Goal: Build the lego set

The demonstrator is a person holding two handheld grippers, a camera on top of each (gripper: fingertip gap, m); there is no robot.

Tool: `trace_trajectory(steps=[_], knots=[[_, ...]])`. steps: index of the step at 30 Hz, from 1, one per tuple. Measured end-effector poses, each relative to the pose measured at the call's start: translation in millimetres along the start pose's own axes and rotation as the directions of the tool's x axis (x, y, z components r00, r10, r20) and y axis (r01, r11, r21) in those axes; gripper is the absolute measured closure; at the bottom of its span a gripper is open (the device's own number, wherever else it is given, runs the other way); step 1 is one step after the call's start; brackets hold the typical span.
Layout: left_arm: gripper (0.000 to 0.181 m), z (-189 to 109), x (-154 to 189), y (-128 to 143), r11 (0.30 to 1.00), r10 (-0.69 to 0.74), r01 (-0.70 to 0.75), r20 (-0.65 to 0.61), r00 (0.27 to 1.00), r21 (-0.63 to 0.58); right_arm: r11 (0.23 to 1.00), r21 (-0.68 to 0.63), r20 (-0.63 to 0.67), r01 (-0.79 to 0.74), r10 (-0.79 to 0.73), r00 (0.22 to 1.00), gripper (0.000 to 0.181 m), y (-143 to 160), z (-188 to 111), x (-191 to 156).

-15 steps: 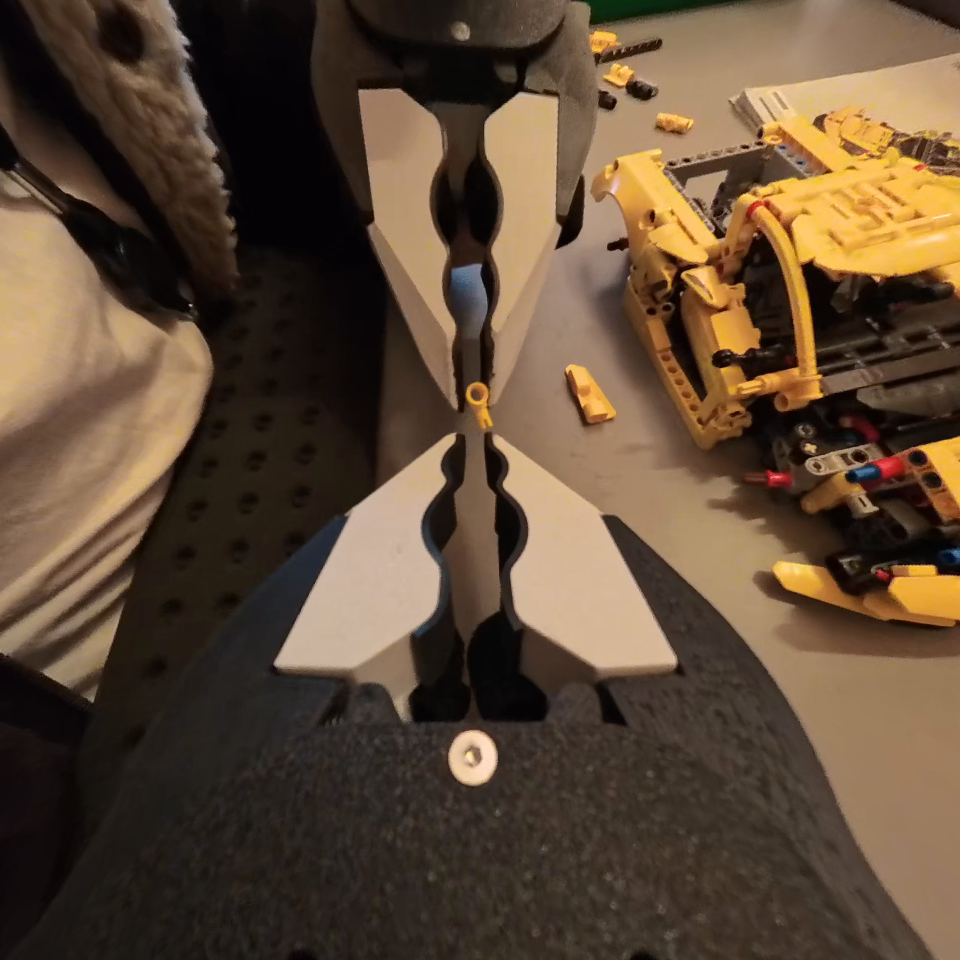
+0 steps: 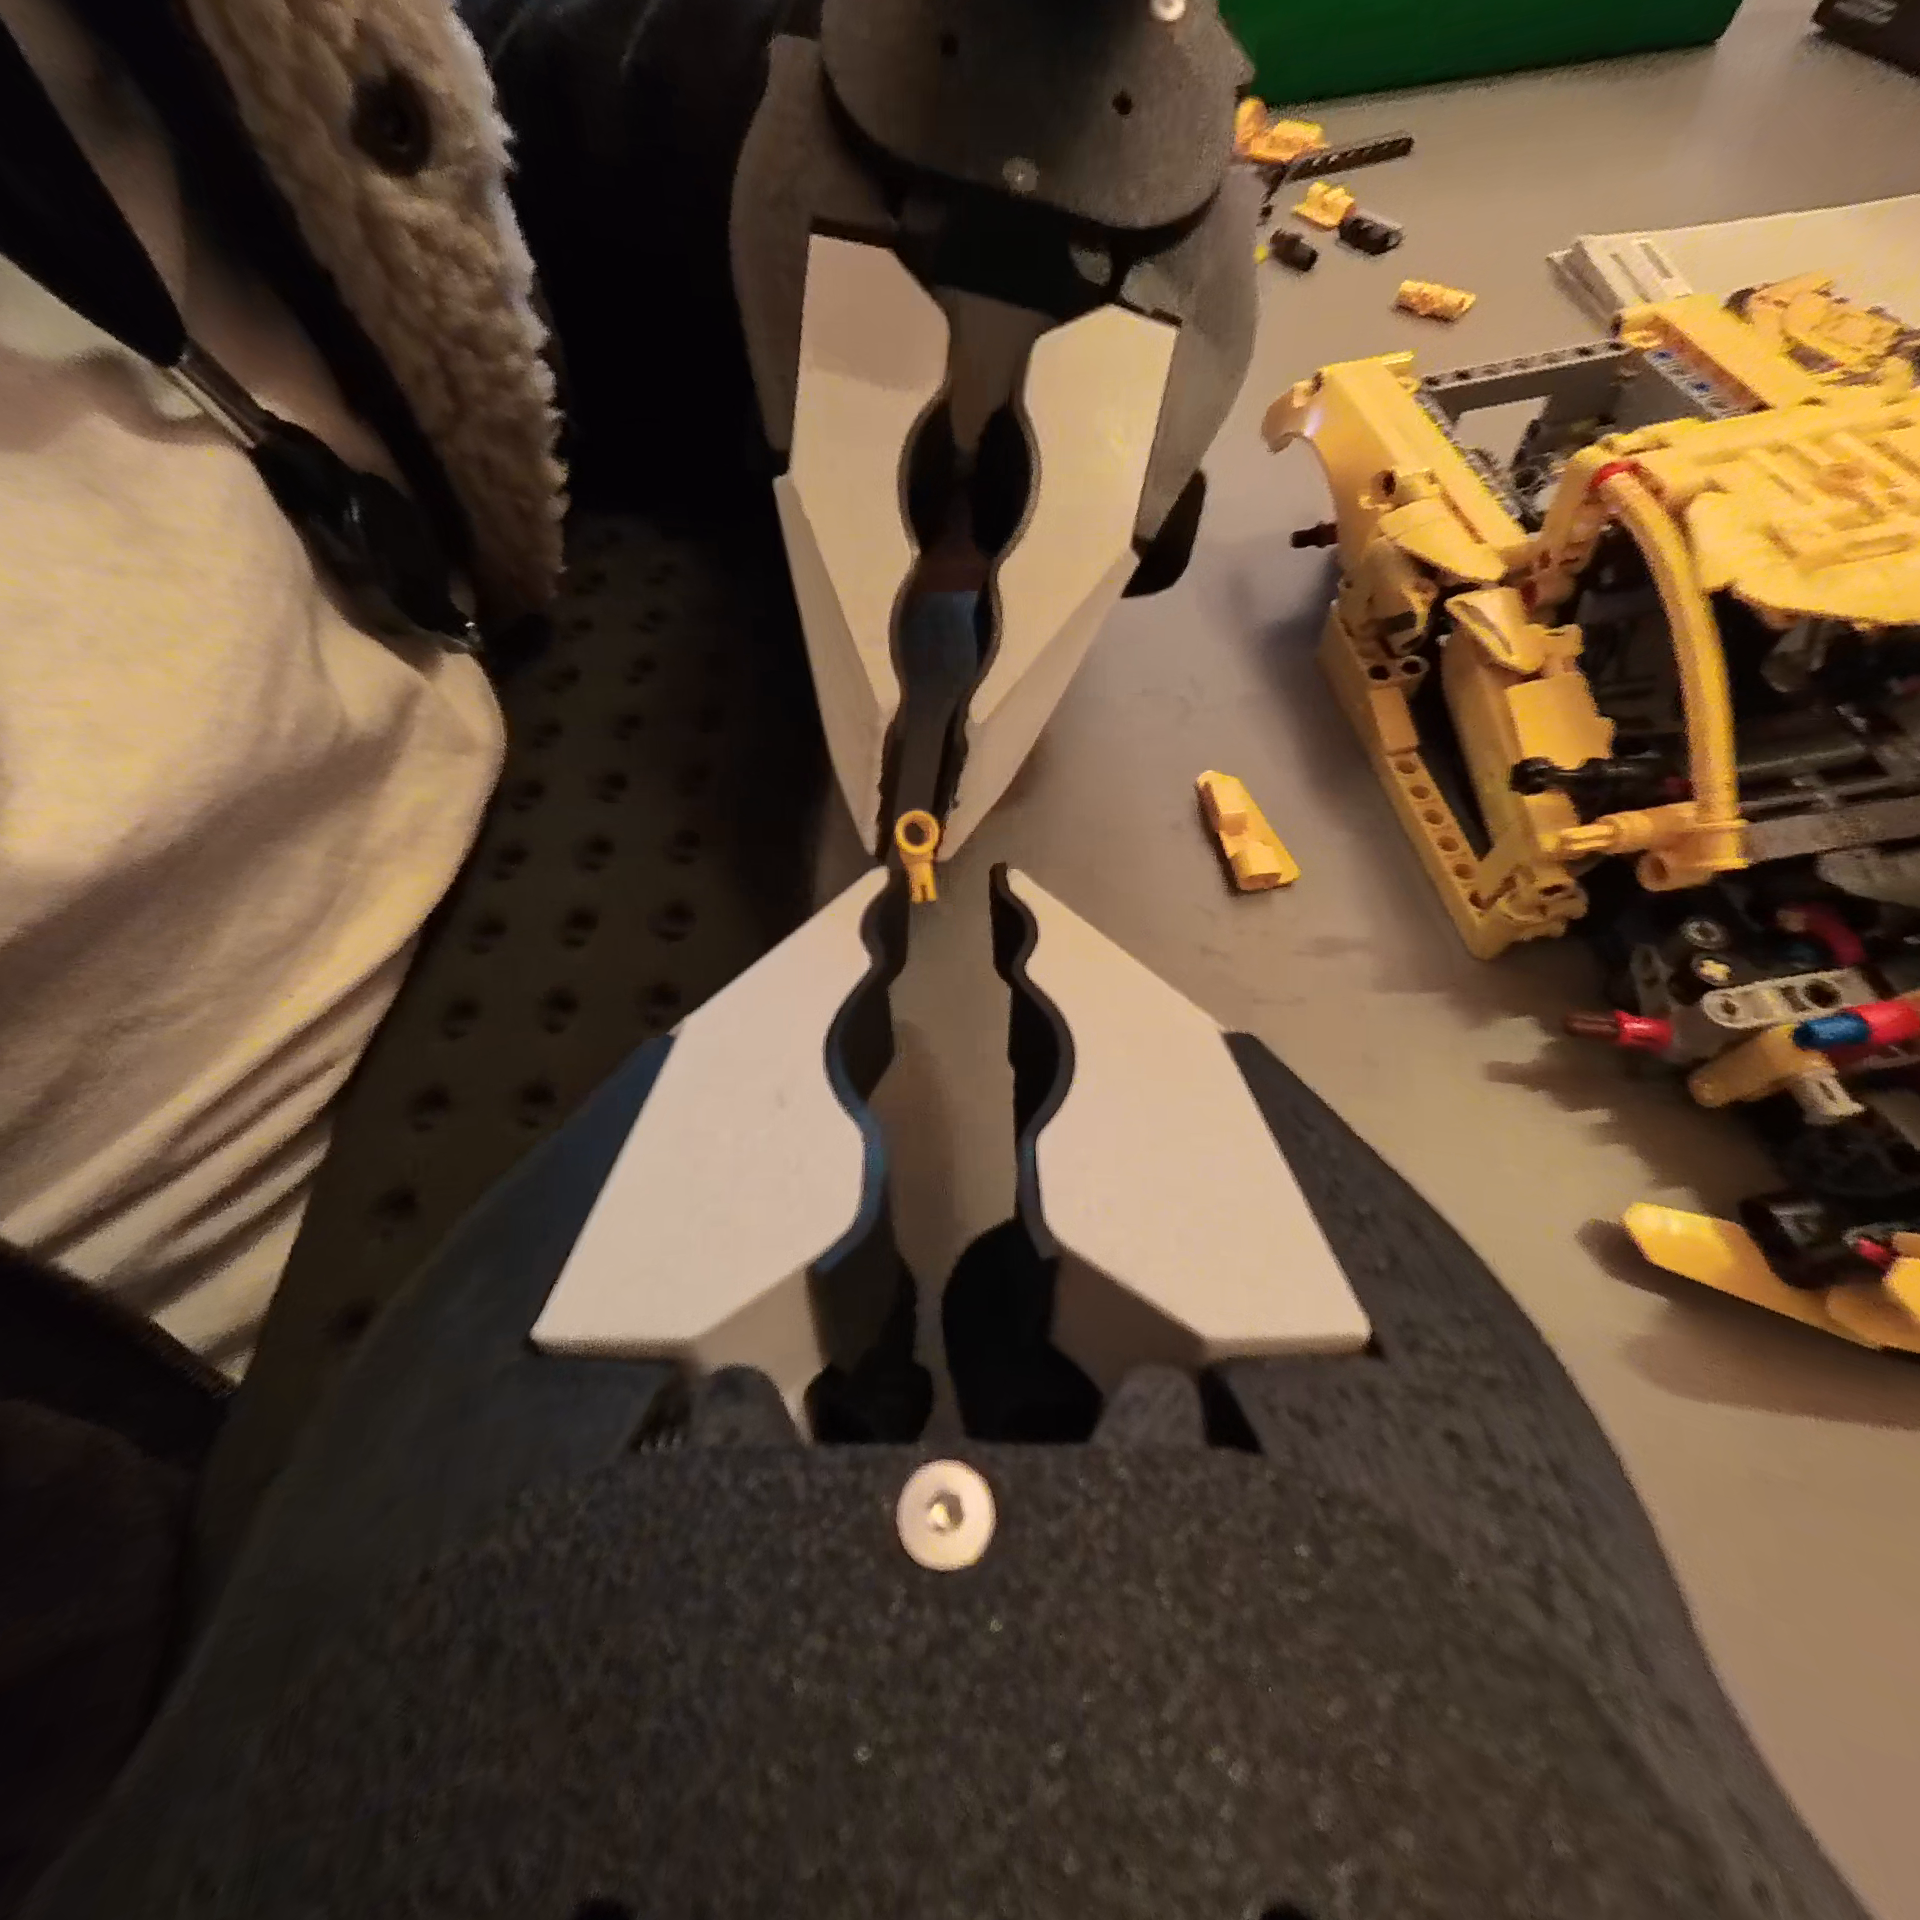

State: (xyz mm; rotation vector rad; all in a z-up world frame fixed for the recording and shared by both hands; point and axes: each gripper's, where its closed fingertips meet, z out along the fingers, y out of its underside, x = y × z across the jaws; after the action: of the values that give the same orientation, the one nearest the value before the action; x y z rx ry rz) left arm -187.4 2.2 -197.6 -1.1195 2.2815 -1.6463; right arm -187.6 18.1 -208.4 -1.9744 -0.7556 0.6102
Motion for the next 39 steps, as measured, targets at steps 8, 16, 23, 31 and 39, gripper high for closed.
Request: trace_trajectory(steps=[8,16,23,31,39], knots=[[0.174,-0.1,-8.6,1.1,1.000,-0.026,0.025,0.037,0.999,0.013,1.000,-0.030,-0.012,-0.003,0.003,1.000,0.178,2.7,1.5,2.1],[0.166,-2.6,-19.8,-1.6,0.999,0.003,-0.007,0.120,0.993,0.035,0.997,-0.062,-0.024,-0.053,0.052,0.998,0.178,7.7,1.5,6.9],[0.174,-1.4,-16.5,-1.6,0.999,0.011,-0.015,0.106,0.994,0.033,0.997,-0.067,-0.038,-0.029,0.027,0.999,0.178,7.2,2.5,7.8],[0.174,-1.8,-16.4,3.1,1.000,0.009,-0.009,0.101,0.995,-0.003,0.998,-0.059,-0.033,-0.033,0.031,0.999,0.177,8.4,3.6,7.4],[0.175,-6.5,-29.7,3.5,0.999,0.046,-0.045,0.191,0.981,-0.010,0.977,-0.191,-0.137,-0.099,0.073,0.988,0.151,47.4,-13.6,42.7]])
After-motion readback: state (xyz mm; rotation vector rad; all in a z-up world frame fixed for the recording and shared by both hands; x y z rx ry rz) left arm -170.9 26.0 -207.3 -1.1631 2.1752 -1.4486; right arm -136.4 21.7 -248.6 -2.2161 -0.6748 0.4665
